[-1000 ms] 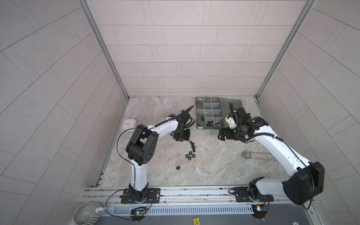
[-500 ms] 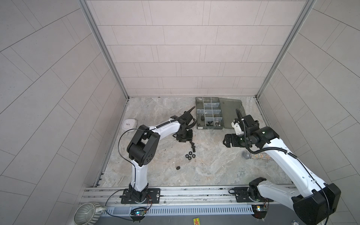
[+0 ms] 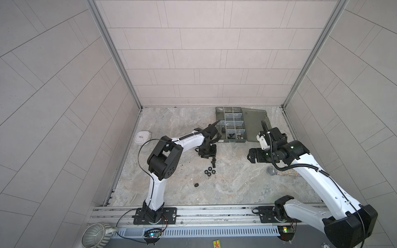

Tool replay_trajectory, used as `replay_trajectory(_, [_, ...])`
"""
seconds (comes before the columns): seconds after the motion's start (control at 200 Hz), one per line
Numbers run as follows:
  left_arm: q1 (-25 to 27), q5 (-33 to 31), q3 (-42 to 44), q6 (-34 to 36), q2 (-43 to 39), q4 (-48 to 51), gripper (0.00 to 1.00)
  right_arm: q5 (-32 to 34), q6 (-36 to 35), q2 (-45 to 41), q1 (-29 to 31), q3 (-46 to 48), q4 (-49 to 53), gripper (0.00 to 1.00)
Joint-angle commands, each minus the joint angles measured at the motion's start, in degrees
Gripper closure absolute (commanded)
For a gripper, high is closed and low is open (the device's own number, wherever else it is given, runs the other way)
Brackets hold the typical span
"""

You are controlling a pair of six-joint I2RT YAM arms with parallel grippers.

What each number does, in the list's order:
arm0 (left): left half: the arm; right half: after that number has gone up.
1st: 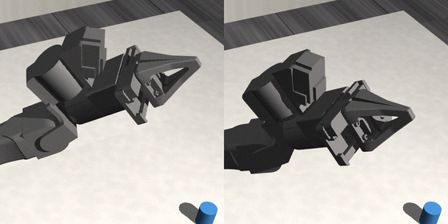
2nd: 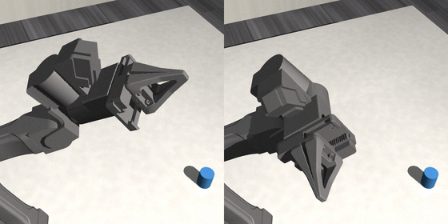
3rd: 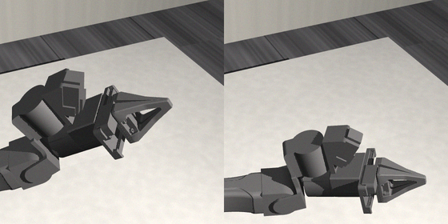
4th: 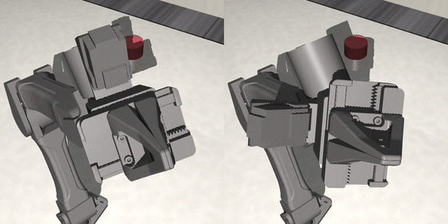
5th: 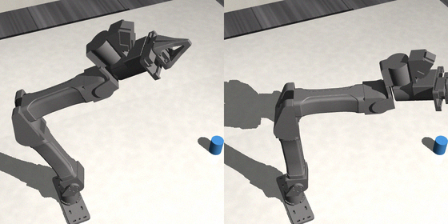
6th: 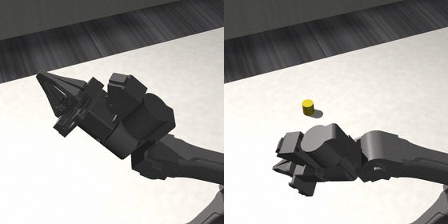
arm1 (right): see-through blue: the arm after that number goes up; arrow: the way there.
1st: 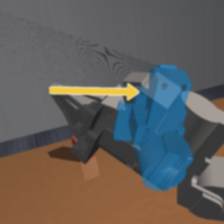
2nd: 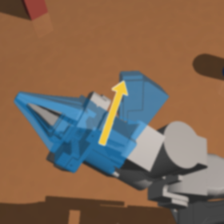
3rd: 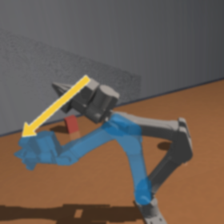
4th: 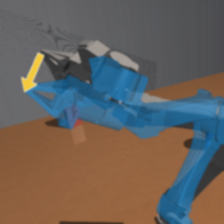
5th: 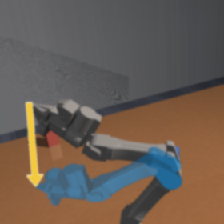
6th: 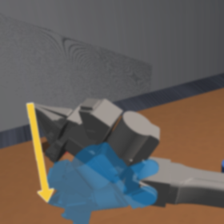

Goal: Sort the screws and nuts into containers
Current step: 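Close the left gripper on the black hex bolt and lift it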

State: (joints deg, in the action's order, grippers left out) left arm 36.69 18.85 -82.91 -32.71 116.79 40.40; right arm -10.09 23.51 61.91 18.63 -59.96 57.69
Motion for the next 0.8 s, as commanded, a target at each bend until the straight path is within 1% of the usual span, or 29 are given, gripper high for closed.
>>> replay_trajectory(0.0, [0.44,-1.29,-1.46,0.19,0.55,2.93,0.54,1.45,-0.83,-1.13,-0.26,0.85,1.64,0.01])
replay_trajectory(0.205, [0.93,-0.92,-4.10,0.36,2.01,4.50,0.55,1.56,-1.34,-1.35,-0.94,1.60,1.50,0.01])
replay_trajectory(0.565, [2.59,-2.54,-8.23,1.15,4.27,8.95,0.55,1.32,-2.58,-2.72,-2.90,3.01,1.44,0.01])
replay_trajectory(0.791, [2.87,-4.16,-9.71,1.42,5.63,11.60,0.59,0.96,-3.42,-3.89,-4.04,3.78,1.43,0.01])
